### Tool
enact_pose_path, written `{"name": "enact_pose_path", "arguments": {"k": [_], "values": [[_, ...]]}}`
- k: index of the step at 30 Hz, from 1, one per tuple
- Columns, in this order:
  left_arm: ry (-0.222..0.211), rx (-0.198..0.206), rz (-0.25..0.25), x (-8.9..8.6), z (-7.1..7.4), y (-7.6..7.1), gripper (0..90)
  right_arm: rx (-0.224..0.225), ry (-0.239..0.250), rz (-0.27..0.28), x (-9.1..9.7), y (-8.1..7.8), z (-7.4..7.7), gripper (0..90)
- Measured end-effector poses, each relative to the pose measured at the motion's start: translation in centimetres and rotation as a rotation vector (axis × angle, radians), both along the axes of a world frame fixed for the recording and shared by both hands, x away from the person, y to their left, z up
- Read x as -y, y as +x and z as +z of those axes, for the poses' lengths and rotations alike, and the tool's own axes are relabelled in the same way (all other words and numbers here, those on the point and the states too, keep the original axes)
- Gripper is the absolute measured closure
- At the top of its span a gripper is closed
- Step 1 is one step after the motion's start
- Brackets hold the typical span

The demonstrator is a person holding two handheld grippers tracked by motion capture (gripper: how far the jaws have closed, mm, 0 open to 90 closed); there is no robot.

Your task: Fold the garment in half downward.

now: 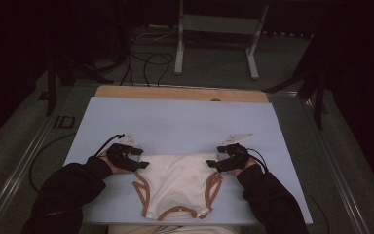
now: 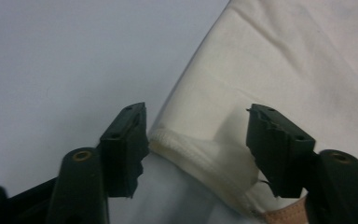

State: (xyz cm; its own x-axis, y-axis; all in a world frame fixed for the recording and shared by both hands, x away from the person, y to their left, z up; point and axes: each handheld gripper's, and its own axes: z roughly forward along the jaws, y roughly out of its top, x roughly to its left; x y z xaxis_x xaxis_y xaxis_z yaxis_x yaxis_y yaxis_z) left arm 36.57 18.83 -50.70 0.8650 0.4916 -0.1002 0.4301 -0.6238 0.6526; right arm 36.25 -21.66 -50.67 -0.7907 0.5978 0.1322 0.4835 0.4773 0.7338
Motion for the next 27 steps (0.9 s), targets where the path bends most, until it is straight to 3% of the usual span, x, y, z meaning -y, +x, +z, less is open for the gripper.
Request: {"name": "enact_pose_path", "arguments": {"k": [3, 6, 9, 12, 13, 16, 27], "values": [[0.008, -0.013, -0.009, -0.2, -0.1, 0.2, 45.2, -0.013, -0.009, 0.009, -0.1, 0.1, -0.4, 29.3], [0.009, -0.013, -0.006, -0.2, -0.2, 0.2, 46.2, -0.015, -0.013, 0.009, -0.1, 0.1, -0.5, 30.0], [0.019, -0.026, -0.014, -0.2, -0.4, 0.3, 49.4, -0.032, -0.032, 0.017, -0.2, 0.2, -0.9, 39.0], [0.023, -0.029, -0.019, -0.2, -0.5, 0.3, 51.0, -0.036, -0.037, 0.017, -0.2, 0.2, -1.0, 40.3], [0.017, -0.036, -0.018, -0.2, -0.6, 0.3, 53.3, -0.038, -0.045, 0.018, -0.2, 0.2, -1.0, 47.1], [0.021, -0.039, -0.019, -0.3, -0.5, 0.3, 57.6, -0.045, -0.056, 0.008, -0.1, 0.2, -1.1, 55.9], [0.003, -0.056, -0.013, -0.3, -0.6, 0.4, 74.0, -0.046, -0.086, 0.025, -0.6, -0.1, -1.0, 80.1]]}}
